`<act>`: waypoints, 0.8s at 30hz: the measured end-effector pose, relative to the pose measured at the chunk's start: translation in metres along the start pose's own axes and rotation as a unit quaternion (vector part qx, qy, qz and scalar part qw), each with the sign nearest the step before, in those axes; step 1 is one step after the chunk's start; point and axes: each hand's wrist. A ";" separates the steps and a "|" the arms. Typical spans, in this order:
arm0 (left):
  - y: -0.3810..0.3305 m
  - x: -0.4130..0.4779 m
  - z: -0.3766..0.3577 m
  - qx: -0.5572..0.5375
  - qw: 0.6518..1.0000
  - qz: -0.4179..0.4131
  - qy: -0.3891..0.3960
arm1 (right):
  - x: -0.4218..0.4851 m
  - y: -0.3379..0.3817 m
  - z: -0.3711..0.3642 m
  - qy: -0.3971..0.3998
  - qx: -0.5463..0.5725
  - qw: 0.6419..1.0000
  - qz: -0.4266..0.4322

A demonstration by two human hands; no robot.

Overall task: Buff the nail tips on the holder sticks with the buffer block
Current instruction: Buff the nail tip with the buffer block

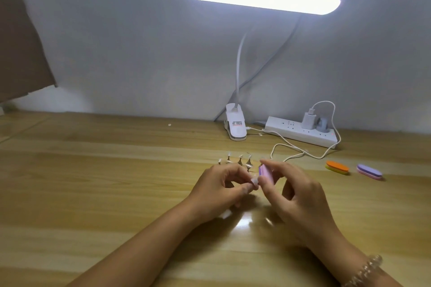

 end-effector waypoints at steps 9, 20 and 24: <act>0.002 0.000 0.002 0.012 1.000 0.002 0.002 | -0.001 -0.005 -0.004 0.046 -0.027 0.999 -0.011; -0.003 -0.001 0.004 -0.016 1.000 0.014 -0.010 | -0.004 -0.002 -0.002 0.063 -0.045 0.997 0.023; -0.004 -0.001 0.003 -0.014 1.000 0.017 -0.007 | -0.002 -0.003 -0.002 -0.013 -0.014 1.000 -0.005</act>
Point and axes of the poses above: each hand's wrist, its own x-axis towards the middle knuckle, its own z-axis out of the back of the hand, y = z × x, and after that the axes turned 8 degrees about -y, right-handed
